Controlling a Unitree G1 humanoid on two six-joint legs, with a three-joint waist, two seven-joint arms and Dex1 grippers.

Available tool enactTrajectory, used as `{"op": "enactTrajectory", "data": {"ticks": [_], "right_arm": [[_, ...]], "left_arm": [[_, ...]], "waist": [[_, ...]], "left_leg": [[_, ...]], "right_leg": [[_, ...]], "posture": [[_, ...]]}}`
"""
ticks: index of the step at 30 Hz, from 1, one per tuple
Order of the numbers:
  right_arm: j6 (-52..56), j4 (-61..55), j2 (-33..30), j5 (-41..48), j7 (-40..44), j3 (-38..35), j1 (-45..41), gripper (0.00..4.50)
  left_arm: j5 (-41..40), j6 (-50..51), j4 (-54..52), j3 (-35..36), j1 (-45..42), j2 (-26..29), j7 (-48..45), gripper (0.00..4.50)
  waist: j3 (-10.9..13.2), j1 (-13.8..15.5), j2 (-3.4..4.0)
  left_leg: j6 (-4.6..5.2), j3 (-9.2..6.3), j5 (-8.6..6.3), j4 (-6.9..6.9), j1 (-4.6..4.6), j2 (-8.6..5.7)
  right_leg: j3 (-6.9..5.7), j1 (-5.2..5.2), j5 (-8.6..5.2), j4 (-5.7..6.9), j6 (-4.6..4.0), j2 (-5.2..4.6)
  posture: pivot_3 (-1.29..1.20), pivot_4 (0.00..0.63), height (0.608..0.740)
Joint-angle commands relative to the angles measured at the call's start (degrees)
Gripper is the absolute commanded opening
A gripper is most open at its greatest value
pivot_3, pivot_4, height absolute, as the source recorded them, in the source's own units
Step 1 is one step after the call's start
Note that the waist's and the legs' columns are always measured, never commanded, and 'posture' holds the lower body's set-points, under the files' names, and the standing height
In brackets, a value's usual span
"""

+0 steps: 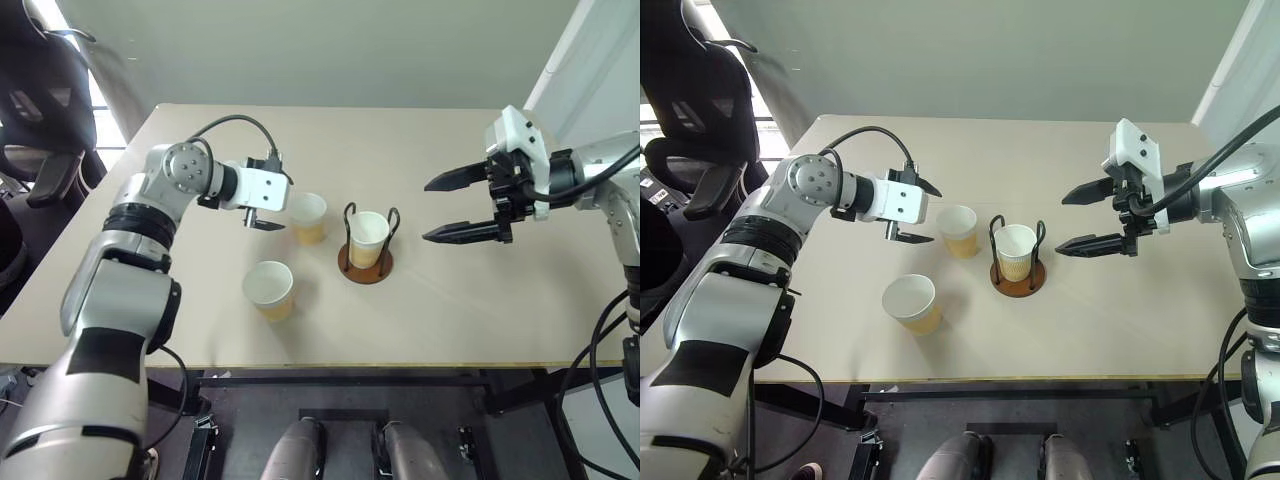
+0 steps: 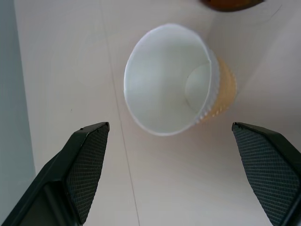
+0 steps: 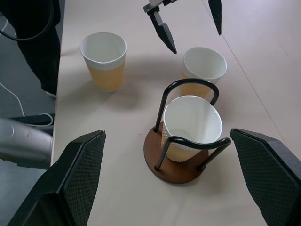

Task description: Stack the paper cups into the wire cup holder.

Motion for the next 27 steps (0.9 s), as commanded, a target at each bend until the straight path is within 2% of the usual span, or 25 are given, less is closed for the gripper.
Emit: {"op": "enactTrajectory", "data": {"ticks": [1,27], "right_arm": [[-0.86,-0.56,-0.91,0.36,0.44,-0.37,-1.45,4.38],[-0.62,-2.72,-0.31,1.25,-0.5,-0.7,-1.79,4.38]], "left_arm": [[-0.64,-1.38,-0.06,0.58,-1.14,-0.73,0.37,4.5],[4.49,-0.89,2.99,-3.43,0.59,-3.22,5.81,4.5]], "waist": [[0.0,0.04,0.0],[0.0,0.18,0.0]], "left_leg": [[0.0,-0.03,0.0,0.0,0.0,0.02],[0.05,-0.03,0.04,0.11,0.01,0.04]], "right_leg": [[0.01,0.0,0.01,0.0,0.02,-0.02],[0.07,0.03,0.08,0.07,0.1,-0.11]], "posture": [[0.0,0.15,0.74],[0.0,0.15,0.74]]}}
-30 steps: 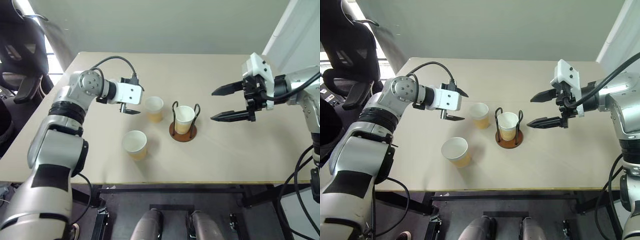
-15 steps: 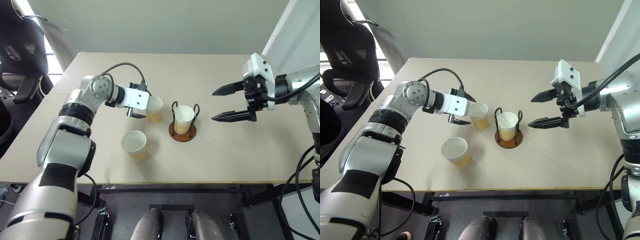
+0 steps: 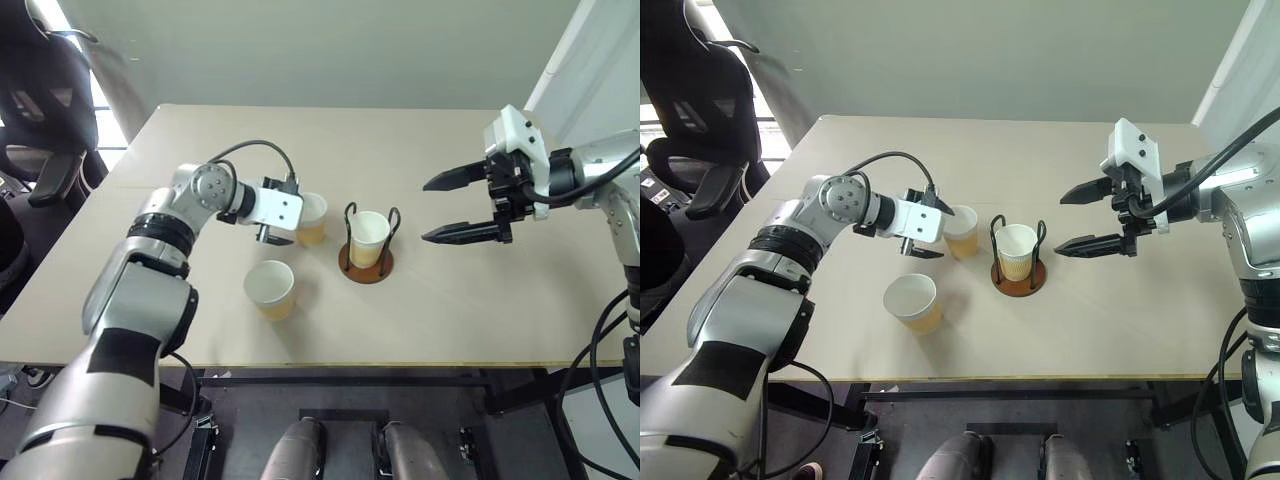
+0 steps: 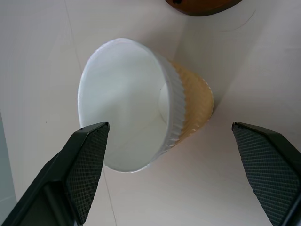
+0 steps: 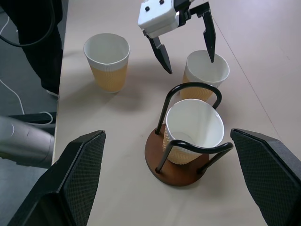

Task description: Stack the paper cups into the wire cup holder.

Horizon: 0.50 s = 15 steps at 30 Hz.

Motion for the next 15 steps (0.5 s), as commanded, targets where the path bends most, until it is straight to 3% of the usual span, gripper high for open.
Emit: {"op": "enactTrajectory", "data": {"ticks": [1,3,6,15], "right_arm": [[-0.21,-2.15,-0.43,0.98,-0.34,-0.9,-1.58,4.38],[-0.04,-2.42,-0.58,1.11,-0.46,-0.99,-1.39,4.38],[0.15,-2.74,-0.84,1.29,-0.52,-1.1,-1.12,4.43],[-0.68,-2.45,-2.88,1.26,1.91,-0.1,-0.56,4.43]], "left_arm": [[0.42,0.12,0.02,-0.01,-0.43,-0.25,1.02,4.5],[0.49,0.19,0.19,-0.08,-0.43,-0.51,1.01,4.5],[0.64,-0.04,0.34,-0.35,-0.43,-0.78,0.67,3.89],[0.39,-0.5,0.72,-0.51,-0.7,-0.84,-2.28,0.58]], "waist": [[0.0,0.0,0.0],[0.0,0.02,0.0],[0.0,0.01,0.0],[0.0,0.05,0.0]], "left_leg": [[0.0,0.05,0.0,0.0,0.02,-0.03],[0.01,0.02,0.01,0.0,0.01,-0.01],[0.02,0.03,0.02,0.02,0.01,-0.03],[0.03,0.04,0.03,0.02,0.02,-0.05]], "right_leg": [[-0.03,0.01,-0.01,0.0,-0.01,0.05],[0.0,0.01,0.0,0.0,0.01,0.01],[-0.02,0.02,0.0,0.0,0.0,0.03],[0.0,0.04,-0.01,-0.01,0.0,0.06]], "posture": [[0.0,0.15,0.74],[0.0,0.15,0.74],[0.0,0.15,0.74],[0.0,0.15,0.74]]}}
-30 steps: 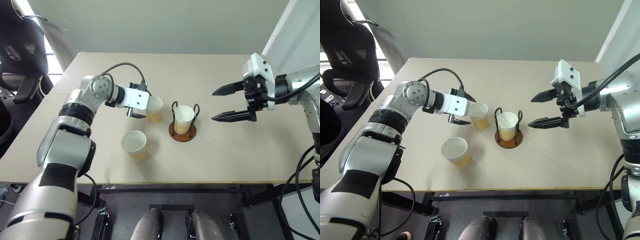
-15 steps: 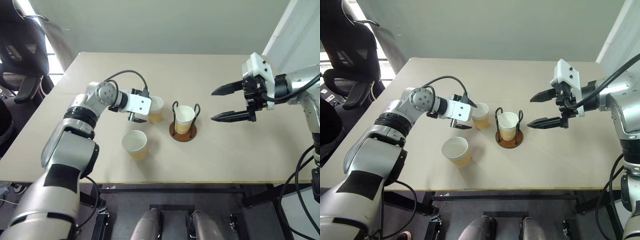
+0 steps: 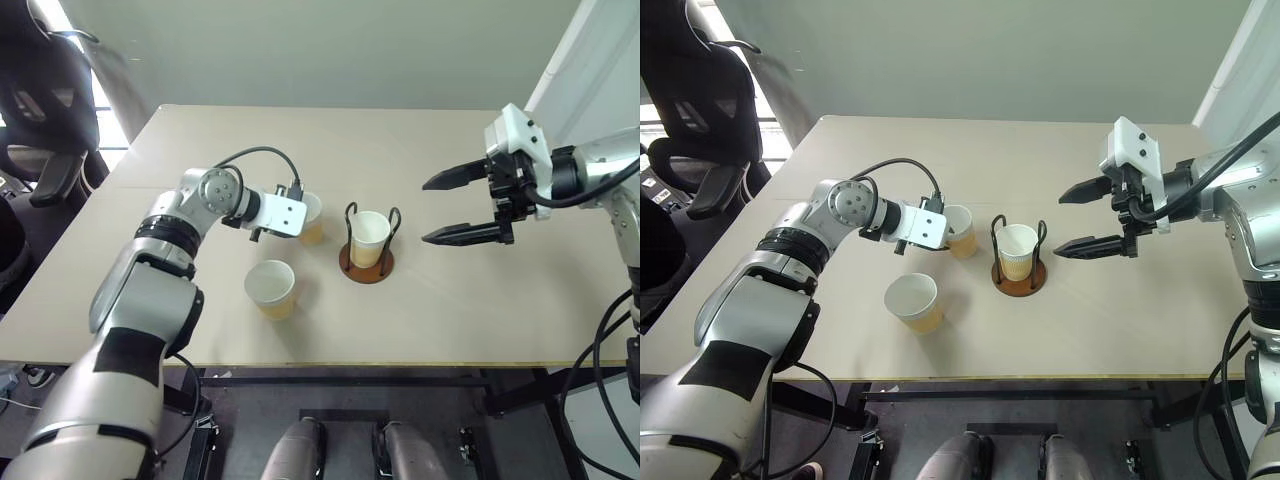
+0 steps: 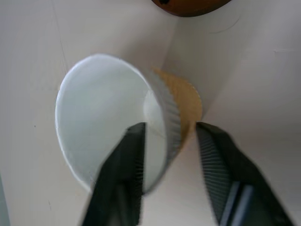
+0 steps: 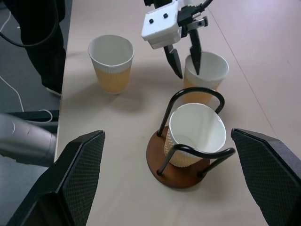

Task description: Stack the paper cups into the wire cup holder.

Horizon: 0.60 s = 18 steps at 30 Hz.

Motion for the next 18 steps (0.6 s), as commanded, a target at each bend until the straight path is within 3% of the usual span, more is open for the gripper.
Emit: {"op": "enactTrajectory", "data": {"ticks": [1,2,18], "right_arm": [[-1.49,-0.6,-1.84,0.21,2.04,0.0,-0.46,4.43],[-2.67,0.18,-2.14,-0.23,2.67,0.11,-0.22,4.43],[-29.16,20.11,-0.6,-7.52,7.52,0.15,1.5,4.43]], "left_arm": [[-0.53,-0.54,-0.22,0.44,-0.75,0.46,-2.17,0.2],[-0.69,-0.67,-0.21,0.45,-0.8,0.72,-3.63,0.06],[-4.43,1.55,-0.86,2.38,-2.39,3.33,-18.68,0.06]], "waist": [[0.0,0.01,0.0],[0.0,0.0,0.0],[-0.01,-0.23,-0.01]], "left_leg": [[0.0,0.03,0.0,-0.01,0.01,-0.01],[0.0,-0.01,0.0,0.0,-0.01,0.02],[0.05,-0.02,0.02,0.01,0.06,0.03]], "right_leg": [[-0.03,0.0,0.0,0.0,0.0,0.01],[0.01,0.0,0.0,-0.01,0.01,-0.03],[0.03,0.06,0.06,0.0,0.05,0.0]], "posture": [[0.0,0.15,0.74],[0.0,0.15,0.74],[0.0,0.15,0.74]]}}
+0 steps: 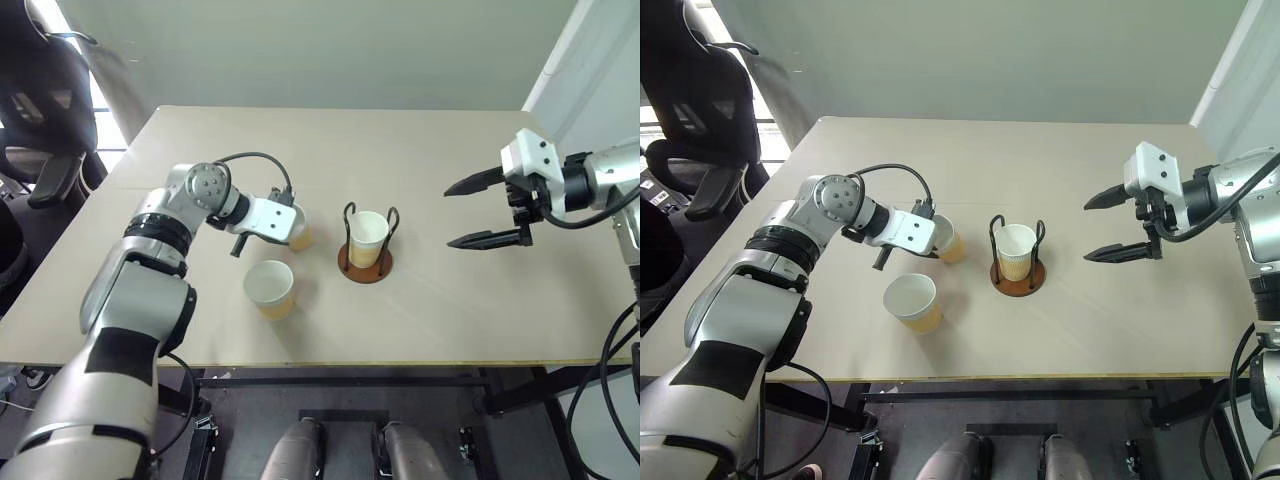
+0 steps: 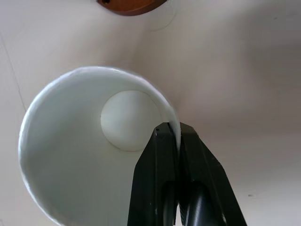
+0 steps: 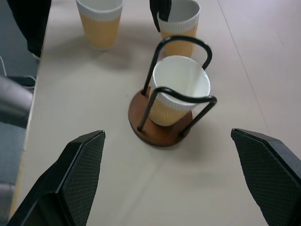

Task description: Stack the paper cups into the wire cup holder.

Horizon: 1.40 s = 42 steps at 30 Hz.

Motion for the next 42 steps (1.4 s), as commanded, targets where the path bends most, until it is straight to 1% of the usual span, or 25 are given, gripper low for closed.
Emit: {"op": "enactTrajectory", "data": {"ticks": [1,5,9,12,17,24,27,30,33,36,39,42], "right_arm": [[-3.77,1.68,-0.21,-0.82,0.55,-1.65,-0.1,4.43],[-4.57,2.73,-0.52,-1.24,0.75,-1.82,0.06,4.43],[-4.99,3.52,-0.79,-1.39,0.99,-1.96,-0.12,4.43],[-5.0,3.78,-0.84,-1.5,1.12,-2.01,-0.16,4.43],[-4.98,3.96,-1.42,-1.78,1.76,-2.08,0.26,4.43],[-2.46,3.89,-2.58,-2.2,3.8,-1.17,-0.3,4.43],[-1.78,3.69,-2.75,-2.2,4.5,-1.12,-0.55,4.43],[-1.59,3.23,-3.36,-1.83,4.76,-0.95,-0.34,4.43],[-1.78,2.45,-4.54,-1.07,4.76,-0.56,0.29,4.43],[-1.51,2.09,-5.53,-0.42,4.76,0.09,0.38,4.43],[-1.36,1.85,-5.92,-0.06,4.76,0.45,0.37,4.43],[-1.45,1.88,-6.56,0.36,4.76,1.19,0.22,4.43]], "left_arm": [[-0.41,1.03,-1.11,0.63,-2.36,2.01,-3.35,0.06],[1.16,1.64,-1.07,-0.22,-4.5,3.53,-2.53,0.06],[1.68,2.61,-0.68,0.0,-7.2,3.77,-1.88,0.06],[1.33,3.5,-0.33,0.6,-9.65,3.09,-1.47,0.06],[2.85,2.9,-0.11,-0.42,-13.04,2.11,-0.22,0.06],[2.42,2.15,0.1,-0.03,-17.64,-1.29,-1.3,0.06],[1.51,2.34,0.2,0.53,-19.47,-2.89,-3.15,0.06],[2.22,1.64,0.32,-0.19,-20.55,-3.24,-4.52,0.06],[1.64,1.06,0.41,0.0,-21.72,-3.62,-8.15,0.06],[-1.16,2.87,0.6,2.28,-23.18,-4.53,-12.63,0.06],[-5.55,6.84,0.75,5.78,-24.52,-5.99,-16.96,0.06],[-7.13,8.47,0.46,7.34,-25.66,-7.12,-18.15,0.06]], "waist": [[0.0,0.01,0.0],[0.0,-0.1,0.0],[0.0,0.11,0.0],[0.0,0.21,0.0],[0.0,0.21,0.0],[0.02,0.14,-0.02],[0.02,0.09,-0.03],[0.02,0.03,-0.03],[0.02,-0.02,-0.02],[0.02,0.08,-0.03],[0.03,0.19,-0.03],[0.03,0.26,-0.03]], "left_leg": [[0.0,-0.03,0.0,0.01,-0.02,0.02],[0.0,-0.01,-0.02,-0.02,-0.02,0.02],[0.0,-0.03,-0.03,-0.04,-0.04,-0.02],[0.01,-0.06,-0.04,-0.03,-0.09,-0.03],[0.02,0.01,-0.09,-0.09,-0.08,-0.05],[0.01,-0.05,-0.22,-0.11,-0.12,0.03],[0.04,-0.01,-0.31,-0.1,-0.11,0.04],[0.08,0.03,-0.37,-0.09,-0.11,0.04],[0.08,0.06,-0.43,-0.11,-0.1,0.04],[0.07,0.03,-0.52,-0.09,-0.11,0.06],[0.12,0.07,-0.57,-0.04,-0.14,0.06],[0.19,0.09,-0.62,0.02,-0.2,0.05]], "right_leg": [[0.02,0.0,0.01,-0.01,0.0,-0.03],[-0.02,-0.01,0.01,-0.03,-0.02,-0.02],[-0.04,-0.02,-0.02,-0.04,-0.06,-0.01],[-0.03,-0.02,-0.01,-0.09,-0.06,-0.04],[-0.05,-0.02,-0.04,-0.13,-0.09,-0.04],[0.0,-0.05,-0.08,-0.14,-0.05,-0.07],[0.01,-0.04,-0.1,-0.15,0.01,-0.08],[-0.01,-0.05,-0.13,-0.15,0.07,-0.06],[-0.02,-0.07,-0.14,-0.14,0.14,-0.03],[-0.05,-0.07,-0.18,-0.13,0.15,0.01],[-0.07,-0.07,-0.2,-0.15,0.16,0.02],[-0.08,-0.08,-0.2,-0.16,0.21,0.01]], "posture": [[0.0,0.15,0.74],[0.0,0.15,0.74],[0.0,0.15,0.74],[0.0,0.15,0.74],[0.0,0.15,0.74],[0.0,0.15,0.74],[0.0,0.15,0.74],[0.0,0.15,0.74],[0.0,0.15,0.74],[0.0,0.15,0.74],[0.0,0.15,0.74],[0.0,0.15,0.74]]}}
